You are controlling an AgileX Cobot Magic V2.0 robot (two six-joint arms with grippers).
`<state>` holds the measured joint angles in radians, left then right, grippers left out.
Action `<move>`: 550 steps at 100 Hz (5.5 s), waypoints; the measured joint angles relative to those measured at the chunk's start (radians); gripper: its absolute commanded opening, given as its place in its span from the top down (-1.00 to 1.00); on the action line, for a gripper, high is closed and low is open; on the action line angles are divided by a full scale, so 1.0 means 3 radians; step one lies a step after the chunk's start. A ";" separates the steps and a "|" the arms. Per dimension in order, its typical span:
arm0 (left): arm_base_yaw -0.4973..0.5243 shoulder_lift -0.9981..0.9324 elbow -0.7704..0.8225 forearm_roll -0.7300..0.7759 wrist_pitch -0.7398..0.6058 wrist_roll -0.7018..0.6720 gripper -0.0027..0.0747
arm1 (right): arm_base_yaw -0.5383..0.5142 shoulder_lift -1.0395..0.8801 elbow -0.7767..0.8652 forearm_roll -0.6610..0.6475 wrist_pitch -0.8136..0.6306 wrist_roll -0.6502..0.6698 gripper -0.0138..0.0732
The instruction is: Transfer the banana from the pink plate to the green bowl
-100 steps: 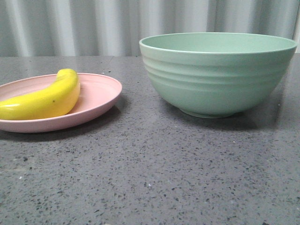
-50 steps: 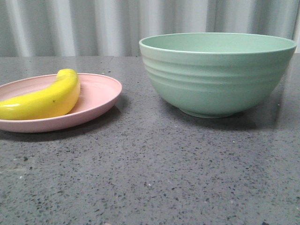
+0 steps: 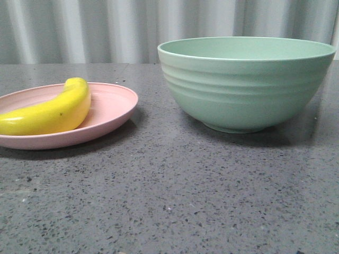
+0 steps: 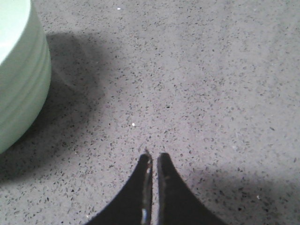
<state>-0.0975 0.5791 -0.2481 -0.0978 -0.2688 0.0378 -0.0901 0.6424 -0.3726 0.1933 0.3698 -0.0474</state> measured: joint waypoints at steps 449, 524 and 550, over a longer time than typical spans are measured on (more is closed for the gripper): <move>-0.2883 0.1909 -0.2550 -0.0433 0.2220 0.0085 -0.13 | 0.1134 0.1606 -0.2164 0.1600 0.0107 -0.0447 0.85; -0.2883 0.1909 -0.2550 -0.0433 0.2226 0.0085 -0.13 | 0.0977 0.2001 -0.2164 0.1191 -0.0337 -0.0514 -0.09; -0.2883 0.1880 -0.2550 -0.0433 0.2085 0.0085 0.20 | 0.0977 0.1934 -0.2164 0.1118 -0.0236 -0.0613 -0.05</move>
<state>-0.9625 1.1431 -1.0132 -0.2277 0.3566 0.0632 0.2029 1.2227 -1.0218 0.5288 0.2991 -0.2312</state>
